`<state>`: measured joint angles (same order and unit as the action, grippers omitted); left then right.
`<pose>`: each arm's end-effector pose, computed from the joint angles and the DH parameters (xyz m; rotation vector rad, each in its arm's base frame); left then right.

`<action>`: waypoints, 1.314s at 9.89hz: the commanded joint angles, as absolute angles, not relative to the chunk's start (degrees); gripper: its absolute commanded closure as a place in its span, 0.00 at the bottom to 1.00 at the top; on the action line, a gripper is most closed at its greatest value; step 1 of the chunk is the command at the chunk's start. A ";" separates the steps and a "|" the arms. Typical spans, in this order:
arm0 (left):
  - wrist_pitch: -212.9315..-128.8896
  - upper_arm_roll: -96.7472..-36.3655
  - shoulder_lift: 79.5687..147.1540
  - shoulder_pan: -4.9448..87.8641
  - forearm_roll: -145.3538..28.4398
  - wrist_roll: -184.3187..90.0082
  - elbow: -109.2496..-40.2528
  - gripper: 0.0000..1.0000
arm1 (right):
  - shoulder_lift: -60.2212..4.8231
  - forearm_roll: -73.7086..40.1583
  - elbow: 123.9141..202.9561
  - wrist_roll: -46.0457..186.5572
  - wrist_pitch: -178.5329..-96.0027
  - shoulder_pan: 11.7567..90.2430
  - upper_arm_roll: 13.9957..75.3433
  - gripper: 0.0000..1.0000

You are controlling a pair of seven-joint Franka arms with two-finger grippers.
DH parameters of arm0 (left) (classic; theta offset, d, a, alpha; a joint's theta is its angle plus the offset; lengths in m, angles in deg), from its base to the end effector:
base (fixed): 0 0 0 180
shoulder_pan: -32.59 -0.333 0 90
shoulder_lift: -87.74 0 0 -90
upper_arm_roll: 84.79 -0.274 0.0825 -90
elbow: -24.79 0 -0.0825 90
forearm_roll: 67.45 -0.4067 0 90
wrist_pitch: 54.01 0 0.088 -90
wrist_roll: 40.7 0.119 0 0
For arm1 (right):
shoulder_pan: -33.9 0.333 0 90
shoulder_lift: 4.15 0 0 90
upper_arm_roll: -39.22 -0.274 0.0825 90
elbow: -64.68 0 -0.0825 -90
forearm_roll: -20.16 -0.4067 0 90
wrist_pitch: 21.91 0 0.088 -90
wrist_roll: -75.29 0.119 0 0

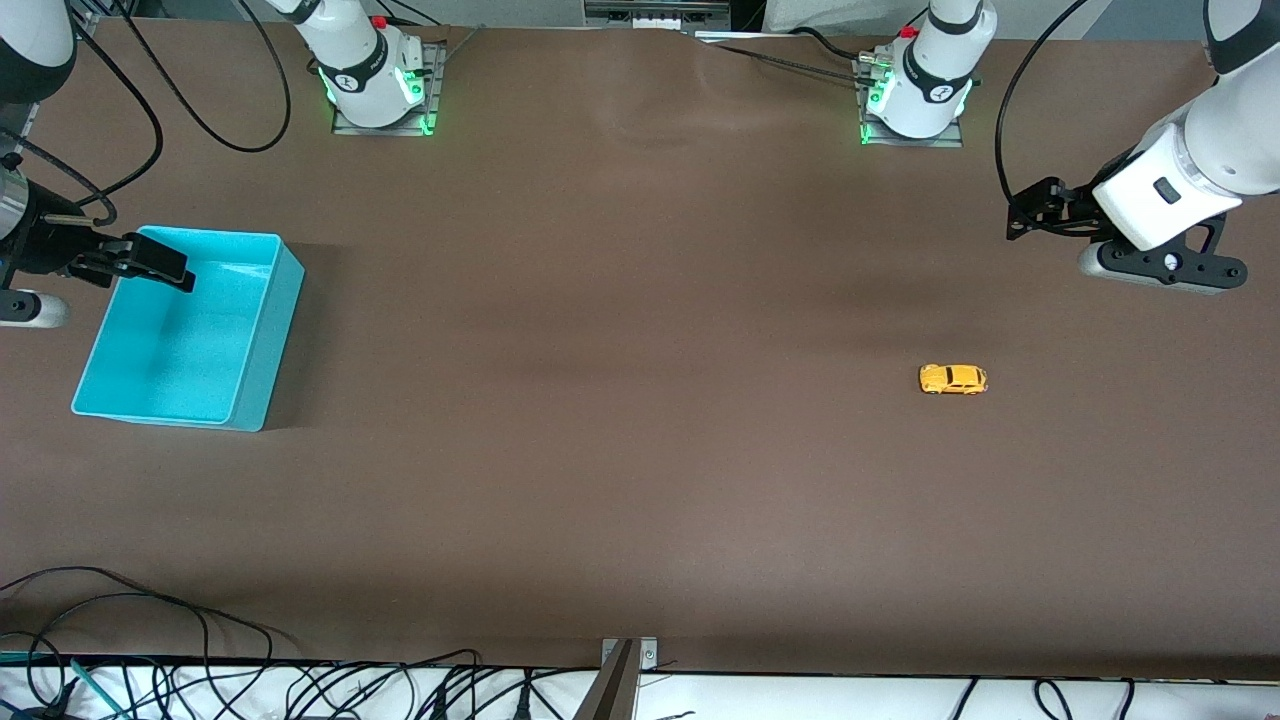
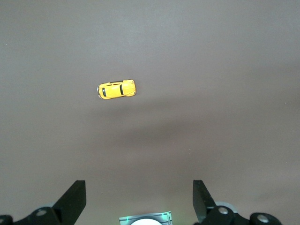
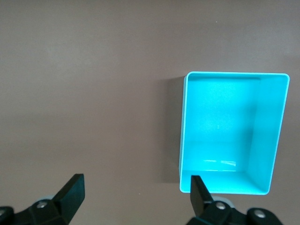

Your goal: Wind up and store yellow beetle car

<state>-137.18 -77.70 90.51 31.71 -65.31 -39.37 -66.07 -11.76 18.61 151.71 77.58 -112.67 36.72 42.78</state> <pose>0.5679 -0.0654 0.5266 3.0861 -0.2056 -0.2852 0.6098 -0.0028 0.5185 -3.1208 0.0841 0.1057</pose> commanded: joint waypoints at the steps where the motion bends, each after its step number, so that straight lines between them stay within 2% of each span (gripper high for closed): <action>1: -135.40 -77.50 91.08 31.97 -66.04 -39.91 -64.07 0.00 | -11.62 18.14 151.16 78.01 -111.74 36.54 42.82 0.00; 10: -135.31 -77.41 91.17 32.23 -66.22 -39.39 -64.16 0.00 | -11.71 17.96 151.16 77.75 -111.65 36.54 42.82 0.00; 13: -136.80 -76.97 93.17 32.15 -66.83 -32.82 -65.04 0.00 | -11.71 17.96 151.16 77.75 -111.65 36.54 42.91 0.00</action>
